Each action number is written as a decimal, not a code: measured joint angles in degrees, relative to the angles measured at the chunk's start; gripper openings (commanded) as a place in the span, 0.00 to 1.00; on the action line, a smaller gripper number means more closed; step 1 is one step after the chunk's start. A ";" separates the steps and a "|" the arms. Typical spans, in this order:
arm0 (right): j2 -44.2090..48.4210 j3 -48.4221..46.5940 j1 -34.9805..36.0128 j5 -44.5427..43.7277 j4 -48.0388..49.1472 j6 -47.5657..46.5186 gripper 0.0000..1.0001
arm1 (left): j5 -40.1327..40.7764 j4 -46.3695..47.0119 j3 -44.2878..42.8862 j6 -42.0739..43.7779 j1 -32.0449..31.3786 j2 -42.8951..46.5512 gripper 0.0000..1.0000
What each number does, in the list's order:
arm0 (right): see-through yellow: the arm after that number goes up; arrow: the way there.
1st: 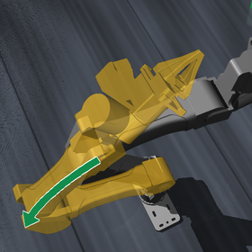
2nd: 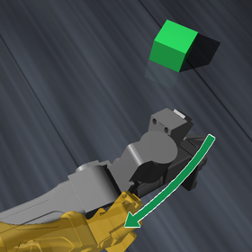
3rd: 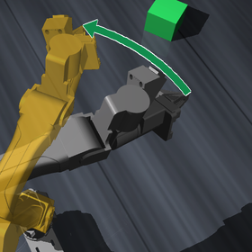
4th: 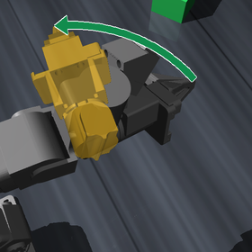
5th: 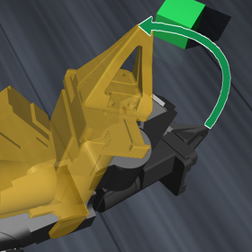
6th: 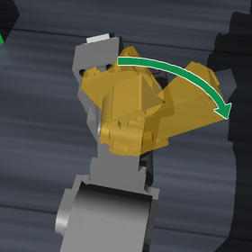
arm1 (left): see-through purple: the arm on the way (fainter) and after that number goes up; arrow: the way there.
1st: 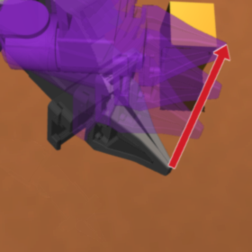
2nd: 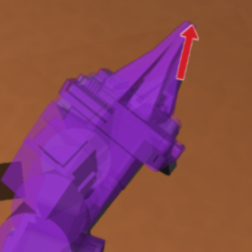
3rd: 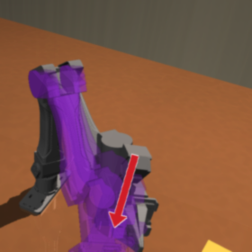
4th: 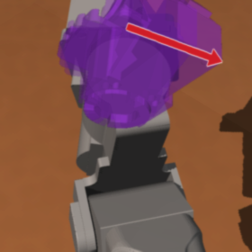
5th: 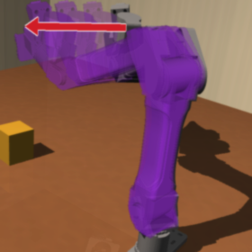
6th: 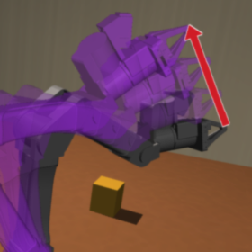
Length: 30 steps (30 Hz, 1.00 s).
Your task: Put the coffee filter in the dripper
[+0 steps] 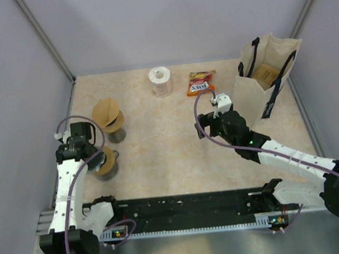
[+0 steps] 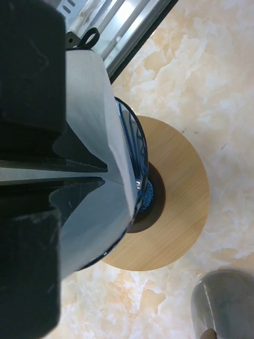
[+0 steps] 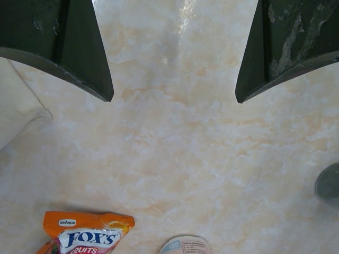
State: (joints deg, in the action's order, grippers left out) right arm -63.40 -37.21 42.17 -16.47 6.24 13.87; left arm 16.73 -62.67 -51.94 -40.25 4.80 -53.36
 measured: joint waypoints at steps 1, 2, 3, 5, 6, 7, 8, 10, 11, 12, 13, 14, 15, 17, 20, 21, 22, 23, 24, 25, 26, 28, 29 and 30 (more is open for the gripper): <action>0.00 0.00 0.00 0.00 -0.02 0.00 0.99 | -0.20 0.26 0.00 0.13 0.02 -0.52 0.13; 0.00 0.00 0.00 0.00 -0.02 0.00 0.99 | -0.42 0.52 0.00 0.22 0.02 -1.05 0.12; 0.00 0.00 0.00 0.00 -0.04 0.00 0.99 | -0.55 0.70 -0.02 0.37 0.02 -1.64 0.11; 0.00 0.00 0.00 0.00 -0.07 0.00 0.99 | -0.83 0.83 -0.02 0.76 0.04 -2.89 0.11; 0.00 0.00 0.00 0.00 -0.07 0.00 0.99 | -0.85 0.83 -0.02 1.01 0.04 -3.52 0.11; 0.00 0.00 0.00 0.00 -0.09 0.00 0.99 | -0.87 0.90 -0.02 1.11 0.04 -4.02 0.11; 0.00 0.00 0.00 0.00 -0.09 0.00 0.99 | -0.85 1.05 -0.07 1.27 0.04 -4.57 0.10; 0.00 0.00 0.00 0.00 -0.09 -0.02 0.99 | -0.87 1.20 -0.31 1.42 0.04 -5.66 0.10; -0.02 0.00 0.00 0.00 -0.09 -0.04 0.99 | -0.85 1.22 -0.42 1.46 0.04 -6.08 0.10; -0.04 0.00 0.00 -0.02 -0.09 -0.20 0.99 | -0.85 1.29 -0.46 1.46 0.04 -6.36 0.10; -0.04 0.00 0.00 -0.02 -0.09 -0.24 0.99 | -0.85 1.38 -0.46 1.46 0.04 -6.49 0.10; -0.04 0.00 0.00 -0.02 -0.13 -0.26 0.99 | -0.85 1.44 -0.48 1.49 0.04 -6.56 0.10; -0.04 0.00 0.00 -0.02 -0.11 -0.33 0.99 | -0.85 1.44 -0.48 1.51 0.04 -6.62 0.10; -0.07 0.00 0.00 -0.02 -0.13 -0.37 0.99 | -0.83 1.42 -0.59 1.66 0.04 -6.84 0.11; -0.15 0.00 0.00 -0.07 -0.15 -0.37 0.99 | -0.83 1.49 -0.70 1.92 0.04 -7.32 0.10; -0.15 0.00 -0.04 -0.04 -0.15 -0.37 0.99 | -0.85 1.49 -0.74 2.05 0.04 -7.45 0.10; -0.17 0.00 -0.04 -0.04 -0.17 -0.37 0.99 | -0.85 1.46 -0.83 2.16 0.04 -7.58 0.10; -0.17 0.00 -0.09 -0.04 -0.17 -0.37 0.99 | -0.90 1.40 -0.92 2.29 0.04 -7.69 0.10; -0.17 0.00 -0.09 -0.04 -0.17 -0.37 0.99 | -1.03 1.18 -1.11 2.47 0.04 -7.80 0.11; -0.17 0.00 -0.11 -0.04 -0.20 -0.37 0.99 | -1.20 0.98 -1.31 2.54 0.07 -7.87 0.14; -0.17 0.00 -0.20 -0.02 -0.22 -0.37 0.99 | -1.46 0.74 -1.53 2.73 0.07 -7.87 0.16; -0.17 0.00 -0.35 -0.02 -0.24 -0.37 0.99 | -1.51 0.31 -1.86 2.93 0.07 -7.34 0.20; -0.22 0.00 -0.42 0.00 -0.24 -0.35 0.99 | -1.40 -0.24 -2.19 2.95 0.07 -6.71 0.20; -0.28 0.00 -0.42 0.00 -0.24 -0.37 0.99 | -1.20 -0.81 -2.60 2.97 0.07 -5.99 0.20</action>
State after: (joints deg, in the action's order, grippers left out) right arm -63.68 -37.21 41.76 -16.47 6.00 13.50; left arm 15.53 -63.48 -54.54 -37.28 4.86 -59.35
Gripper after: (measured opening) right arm 0.987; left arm 0.188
